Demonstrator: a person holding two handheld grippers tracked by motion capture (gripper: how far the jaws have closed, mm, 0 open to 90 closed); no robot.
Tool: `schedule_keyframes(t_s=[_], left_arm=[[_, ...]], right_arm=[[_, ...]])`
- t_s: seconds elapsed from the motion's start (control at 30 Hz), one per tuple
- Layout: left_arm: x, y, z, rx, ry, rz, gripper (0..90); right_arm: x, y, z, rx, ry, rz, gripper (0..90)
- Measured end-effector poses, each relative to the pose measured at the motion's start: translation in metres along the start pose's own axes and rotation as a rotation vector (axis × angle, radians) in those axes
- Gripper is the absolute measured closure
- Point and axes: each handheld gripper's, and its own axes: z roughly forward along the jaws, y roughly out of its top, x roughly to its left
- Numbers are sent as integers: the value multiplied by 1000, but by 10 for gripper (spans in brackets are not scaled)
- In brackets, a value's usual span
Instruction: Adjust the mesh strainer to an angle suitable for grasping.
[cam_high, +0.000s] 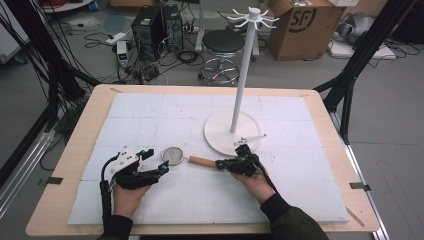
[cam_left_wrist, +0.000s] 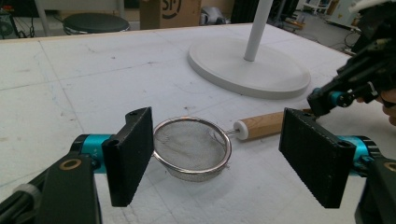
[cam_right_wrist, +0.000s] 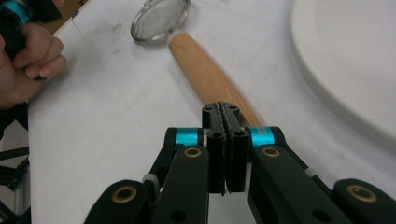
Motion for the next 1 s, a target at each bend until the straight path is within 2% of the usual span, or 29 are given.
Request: schedule_keyframes(t_s=[0.07,0.1,0.17,0.23,0.33,0.37,0.4,0.47,0.53,0.57,0.6,0.63,0.77,1.0], left_arm=[[0,0,0,-3,-2,-1,270],[0,0,0,-3,-2,-1,270],[-1,0,0,-3,-4,-2,270],[0,0,0,-1,-3,1,270],[0,-1,1,5,-7,3,270],[0,-1,0,0,-9,0,270],[0,-1,0,-4,-10,-2,270],[1,-1,-1,-10,-12,-5,270],[2,-1,-2,-13,-12,-8,270],[2,-1,-2,-15,-11,-9,270],[2,0,-2,-14,-14,-9,270],[2,0,-2,-17,-12,-9,270],[2,0,-2,-12,-11,-5,270],[1,0,-3,-20,-8,-3,270]], right_arm=[[1,6,4,-6,17,1,896],[3,18,12,-10,45,22,896],[3,24,17,-21,49,29,896],[2,36,27,-14,81,67,897],[0,51,41,9,58,91,897],[-1,61,54,39,27,131,897],[-1,61,54,39,27,131,897],[0,70,64,78,15,167,897],[2,75,74,112,-22,176,897],[2,77,79,133,-30,183,898],[1,77,86,151,-17,204,897],[1,77,86,151,-17,204,897],[2,74,97,217,-29,222,897],[10,73,100,264,10,194,897]])
